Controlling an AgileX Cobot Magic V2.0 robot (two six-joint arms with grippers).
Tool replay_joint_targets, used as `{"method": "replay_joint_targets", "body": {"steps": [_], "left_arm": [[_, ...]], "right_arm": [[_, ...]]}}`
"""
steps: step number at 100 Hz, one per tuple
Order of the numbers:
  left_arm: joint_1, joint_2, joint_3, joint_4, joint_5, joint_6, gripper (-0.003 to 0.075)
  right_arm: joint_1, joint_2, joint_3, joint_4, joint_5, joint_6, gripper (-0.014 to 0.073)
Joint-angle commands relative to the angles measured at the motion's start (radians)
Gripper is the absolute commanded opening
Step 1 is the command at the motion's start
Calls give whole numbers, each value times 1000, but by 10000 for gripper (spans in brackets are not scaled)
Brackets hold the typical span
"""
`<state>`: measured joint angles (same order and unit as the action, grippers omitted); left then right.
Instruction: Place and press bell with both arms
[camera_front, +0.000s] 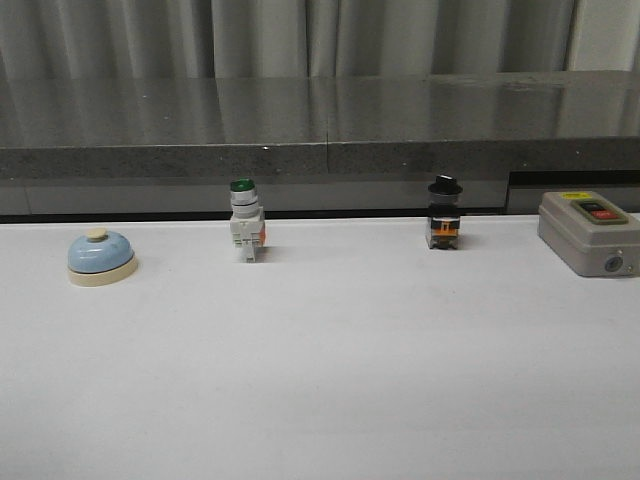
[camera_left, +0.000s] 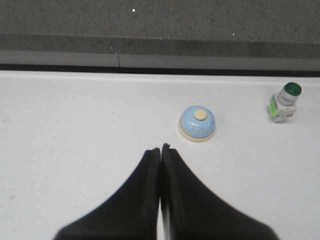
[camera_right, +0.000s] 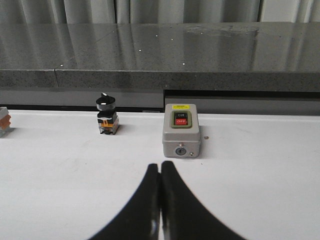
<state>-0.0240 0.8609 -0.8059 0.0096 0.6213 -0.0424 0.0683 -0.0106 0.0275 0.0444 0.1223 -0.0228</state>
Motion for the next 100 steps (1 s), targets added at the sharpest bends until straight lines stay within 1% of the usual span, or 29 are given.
{"method": "replay_joint_targets", "body": {"steps": [1,13,20,27,30,31,32,34,35,36,39,41,42,46,48,50,58,63,80,100], "left_arm": [[2,43,-40,-10,-45,-8,-19],[2,90,-40,-10,-31,-6,-7],[2,102,-40,-10,-19,1,57],[2,104,-40,-10,-9,11,185],[2,104,-40,-10,-7,18,274],[2,104,-40,-10,-7,22,293],[2,104,-40,-10,-5,22,332],[2,104,-40,-10,-5,22,372],[2,104,-40,-10,-5,22,413],[2,104,-40,-10,-5,22,433],[2,104,-40,-10,-5,22,534],[2,104,-40,-10,-7,22,572],[2,104,-40,-10,-9,22,608],[2,104,-40,-10,-14,22,698],[2,104,-40,-10,-14,22,719],[2,104,-40,-10,-14,22,718],[2,104,-40,-10,-14,22,663],[2,106,-40,-10,-14,24,648],[-26,152,-82,-17,-12,26,648],[-119,304,-198,-21,-14,26,648]], "right_arm": [[-9,-18,-15,-9,-82,-5,-60],[-9,-18,-15,-9,-82,-5,-60],[-9,-18,-15,-9,-82,-5,-60],[-9,-18,-15,-9,-82,-5,-60],[-9,-18,-15,-9,-82,-5,-60],[-9,-18,-15,-9,-82,-5,-60],[-9,-18,-15,-9,-82,-5,-60],[-9,-18,-15,-9,-82,-5,-60],[-9,-18,-15,-9,-82,-5,-60],[-9,-18,-15,-9,-82,-5,-60],[-9,-18,-15,-9,-82,-5,-60],[-9,-18,-15,-9,-82,-5,-60],[-9,-18,-15,-9,-82,-5,-60],[-9,-18,-15,-9,-82,-5,-60],[-9,-18,-15,-9,-82,-5,-60],[-9,-18,-15,-9,-82,-5,-60],[-9,-18,-15,-9,-82,-5,-60],[-9,-18,-15,-9,-82,-5,-60],[-9,-18,-15,-9,-82,-5,-60],[-9,-18,-15,-9,-82,-5,-60]]}}
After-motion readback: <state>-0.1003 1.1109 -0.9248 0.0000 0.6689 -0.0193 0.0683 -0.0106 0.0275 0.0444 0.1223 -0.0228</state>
